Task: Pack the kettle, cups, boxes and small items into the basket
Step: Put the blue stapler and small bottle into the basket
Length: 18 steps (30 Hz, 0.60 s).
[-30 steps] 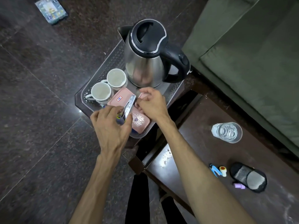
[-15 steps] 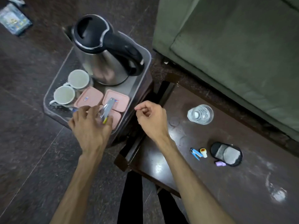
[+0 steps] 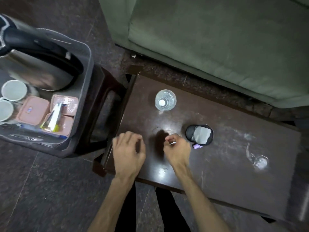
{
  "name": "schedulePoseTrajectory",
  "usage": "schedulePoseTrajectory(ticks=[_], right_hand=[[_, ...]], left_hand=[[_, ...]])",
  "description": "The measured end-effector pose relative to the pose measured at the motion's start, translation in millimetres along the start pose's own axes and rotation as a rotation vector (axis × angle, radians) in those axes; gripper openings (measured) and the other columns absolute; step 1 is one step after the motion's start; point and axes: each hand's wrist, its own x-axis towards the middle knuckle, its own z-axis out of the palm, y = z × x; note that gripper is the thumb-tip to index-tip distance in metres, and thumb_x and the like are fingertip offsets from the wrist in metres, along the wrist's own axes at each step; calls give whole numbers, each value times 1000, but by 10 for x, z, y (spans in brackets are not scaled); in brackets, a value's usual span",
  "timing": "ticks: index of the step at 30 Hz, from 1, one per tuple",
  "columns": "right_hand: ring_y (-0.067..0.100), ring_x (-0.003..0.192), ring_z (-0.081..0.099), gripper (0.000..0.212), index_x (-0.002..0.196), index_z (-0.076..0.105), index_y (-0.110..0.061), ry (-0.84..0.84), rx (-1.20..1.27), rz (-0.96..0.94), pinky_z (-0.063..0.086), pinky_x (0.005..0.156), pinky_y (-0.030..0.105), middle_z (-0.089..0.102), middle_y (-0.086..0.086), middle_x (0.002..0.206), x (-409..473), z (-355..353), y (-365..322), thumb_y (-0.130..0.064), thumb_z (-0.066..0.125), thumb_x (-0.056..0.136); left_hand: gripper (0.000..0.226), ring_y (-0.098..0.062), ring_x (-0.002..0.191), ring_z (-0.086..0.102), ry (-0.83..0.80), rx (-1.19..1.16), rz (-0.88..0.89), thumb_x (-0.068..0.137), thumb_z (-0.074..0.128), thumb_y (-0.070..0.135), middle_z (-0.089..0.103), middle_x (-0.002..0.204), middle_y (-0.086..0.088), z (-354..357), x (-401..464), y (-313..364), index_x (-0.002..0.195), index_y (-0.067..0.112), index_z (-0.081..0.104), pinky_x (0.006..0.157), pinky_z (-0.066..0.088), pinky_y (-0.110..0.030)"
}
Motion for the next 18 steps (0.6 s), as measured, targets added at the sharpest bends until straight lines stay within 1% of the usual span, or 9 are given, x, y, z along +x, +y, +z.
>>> schedulePoseTrajectory(ticks=[2,3,4,5,8,10,12,15,18], right_hand=[[17,82,75,18,99,79,-22,10,-33,64,35,61,-1,81,-5,89,53,-97,254,-16,71,86],[20,86,76,19,103,79,-23,21,-55,80,38,65,6,81,-4,91,75,-142,361,-16,70,87],[23,90,76,22,106,79,-24,32,-80,79,45,73,18,81,-3,93,98,-181,451,-17,70,88],[26,93,75,24,109,78,-25,37,-106,63,49,78,24,81,-2,94,127,-214,529,-17,69,89],[33,94,74,30,119,72,-28,8,-204,-16,58,83,37,80,3,94,236,-290,700,-17,64,92],[36,99,73,35,126,69,-30,-8,-272,-33,59,86,40,79,5,101,312,-311,773,-20,60,94],[35,102,72,35,129,67,-31,8,-342,-37,55,86,38,78,5,108,351,-317,841,-24,59,96],[35,102,71,33,128,67,-33,59,-389,-21,54,82,38,72,5,117,339,-329,965,-29,59,96],[34,105,67,34,130,65,-31,84,-395,-18,53,78,39,59,5,126,318,-330,1119,-30,61,95]], left_hand=[[7,-30,84,63,-135,20,49,81,74,19,68,88,-2,286,-72,223,88,19,71,79,46,-44],[9,-30,86,64,-195,32,74,81,74,20,68,89,-2,422,-101,318,89,19,72,80,46,-44],[11,-29,88,65,-255,43,92,80,75,20,68,91,-2,546,-118,399,91,19,73,81,46,-43],[15,-28,91,65,-311,58,107,80,74,21,68,95,-2,659,-124,470,95,18,74,83,47,-42],[28,-27,102,62,-444,109,127,84,69,24,65,110,-3,949,-107,624,111,19,72,89,47,-41],[36,-26,109,59,-495,131,140,86,67,24,62,121,-2,1105,-74,671,121,21,68,94,45,-39],[47,-26,116,57,-528,157,175,85,69,24,57,130,-2,1238,-49,707,132,23,63,98,44,-39],[66,-25,121,54,-570,217,246,79,75,23,50,142,-4,1396,-39,767,141,29,54,98,45,-41],[71,-26,121,52,-599,282,290,78,76,25,48,143,-6,1488,-48,801,144,32,51,99,41,-44]])
